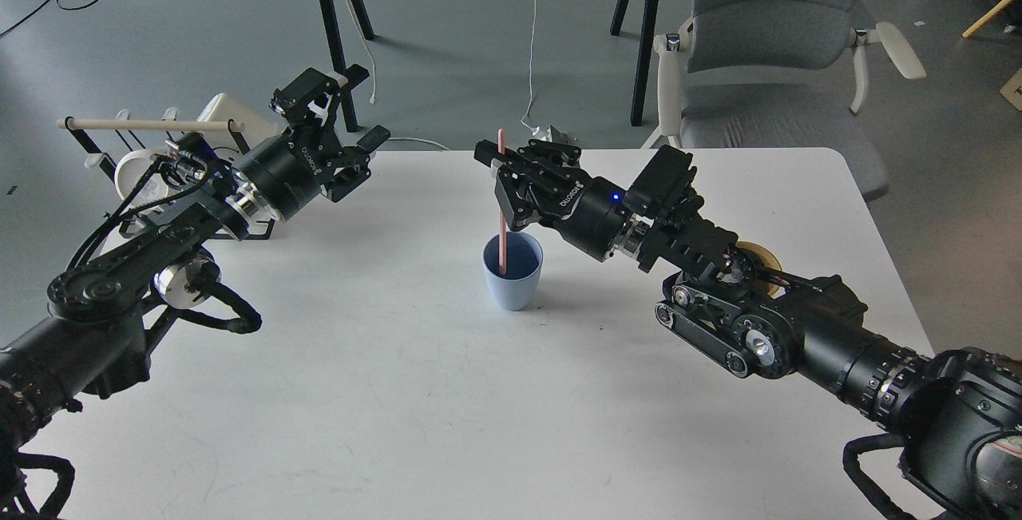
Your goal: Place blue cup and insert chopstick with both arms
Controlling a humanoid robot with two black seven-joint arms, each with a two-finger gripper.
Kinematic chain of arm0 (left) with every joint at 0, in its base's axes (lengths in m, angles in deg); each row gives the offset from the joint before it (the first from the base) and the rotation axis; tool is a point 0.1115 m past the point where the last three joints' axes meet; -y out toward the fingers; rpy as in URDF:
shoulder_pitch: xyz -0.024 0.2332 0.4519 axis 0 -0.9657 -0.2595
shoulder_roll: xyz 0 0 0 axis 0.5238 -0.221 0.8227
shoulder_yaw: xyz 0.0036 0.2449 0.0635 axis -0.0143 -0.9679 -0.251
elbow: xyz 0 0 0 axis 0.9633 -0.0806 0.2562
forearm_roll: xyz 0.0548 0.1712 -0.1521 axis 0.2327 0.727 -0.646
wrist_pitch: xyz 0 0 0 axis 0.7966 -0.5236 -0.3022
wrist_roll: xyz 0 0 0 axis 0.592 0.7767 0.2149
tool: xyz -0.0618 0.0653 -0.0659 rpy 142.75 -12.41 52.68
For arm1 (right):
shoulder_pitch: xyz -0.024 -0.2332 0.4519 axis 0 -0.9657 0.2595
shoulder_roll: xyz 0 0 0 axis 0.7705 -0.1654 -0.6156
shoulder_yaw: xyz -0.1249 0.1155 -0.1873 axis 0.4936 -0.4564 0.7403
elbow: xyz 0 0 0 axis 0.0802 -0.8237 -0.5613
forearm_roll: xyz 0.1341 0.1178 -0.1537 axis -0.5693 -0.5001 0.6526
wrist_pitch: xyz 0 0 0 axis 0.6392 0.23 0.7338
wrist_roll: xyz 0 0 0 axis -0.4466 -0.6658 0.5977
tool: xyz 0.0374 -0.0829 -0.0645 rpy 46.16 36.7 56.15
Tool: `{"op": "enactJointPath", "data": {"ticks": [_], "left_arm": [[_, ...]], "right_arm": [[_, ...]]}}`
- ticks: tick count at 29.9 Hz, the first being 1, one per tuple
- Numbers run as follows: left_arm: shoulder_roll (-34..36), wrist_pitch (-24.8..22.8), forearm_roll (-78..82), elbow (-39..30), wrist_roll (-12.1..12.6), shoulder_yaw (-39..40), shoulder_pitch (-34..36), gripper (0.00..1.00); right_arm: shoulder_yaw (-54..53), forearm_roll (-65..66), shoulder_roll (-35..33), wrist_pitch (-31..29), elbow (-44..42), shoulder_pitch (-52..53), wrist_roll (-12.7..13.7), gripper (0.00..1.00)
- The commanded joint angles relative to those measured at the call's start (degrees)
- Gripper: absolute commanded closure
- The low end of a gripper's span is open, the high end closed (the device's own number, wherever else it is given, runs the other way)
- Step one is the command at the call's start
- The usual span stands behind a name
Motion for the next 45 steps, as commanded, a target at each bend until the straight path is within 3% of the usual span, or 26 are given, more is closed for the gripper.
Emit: {"op": "enactJointPath", "data": {"ticks": [1, 5, 8, 9, 12, 14, 20, 25, 31, 37, 45], "left_arm": [[0.0, 0.0, 0.0, 0.0, 0.0, 0.0, 0.0, 0.05], [0.1, 0.0, 0.0, 0.0, 0.0, 0.0, 0.0, 0.05], [0.1, 0.0, -0.1, 0.0, 0.0, 0.0, 0.0, 0.05], [0.1, 0.0, -0.1, 0.0, 0.0, 0.0, 0.0, 0.05], [0.2, 0.0, -0.1, 0.0, 0.0, 0.0, 0.0, 0.05], [0.2, 0.0, -0.1, 0.0, 0.0, 0.0, 0.0, 0.05], [0.3, 0.0, -0.1, 0.0, 0.0, 0.0, 0.1, 0.05], [0.8, 0.0, -1.6, 0.0, 0.0, 0.2, 0.1, 0.05], [4.2, 0.0, -8.9, -0.4, 0.0, 4.8, -0.8, 0.05], [4.9, 0.0, -10.2, -0.8, 0.0, 11.6, -1.4, 0.05], [4.9, 0.0, -17.9, -0.9, 0.0, 14.9, -1.4, 0.05]], "right_arm": [[1.0, 0.0, 0.0, 0.0, -1.1, -0.1, 0.0, 0.93], [1.5, 0.0, 0.0, 0.0, -1.8, -0.1, 0.0, 0.73], [1.5, -0.2, 0.0, 0.0, -1.7, -0.1, 0.0, 0.42], [1.5, -0.2, -0.1, 0.0, -1.7, -0.1, 0.0, 0.35], [1.3, -0.7, 0.0, 0.0, -1.6, -0.1, 0.0, 0.18], [0.8, -1.0, 0.1, 0.0, -1.4, 0.1, 0.0, 0.12], [-5.1, -9.6, -0.5, 0.0, 3.3, 1.9, 0.0, 0.08], [-8.6, -30.4, -4.9, 0.0, 4.2, 7.4, 0.0, 0.08], [-8.1, -60.8, -15.8, 0.0, 11.4, 9.2, 0.0, 0.08], [-9.1, -87.3, -25.3, -15.0, 22.4, 5.2, 0.0, 0.07], [-13.6, -103.0, -26.2, -31.6, 29.3, -2.4, 0.0, 0.02]]}}
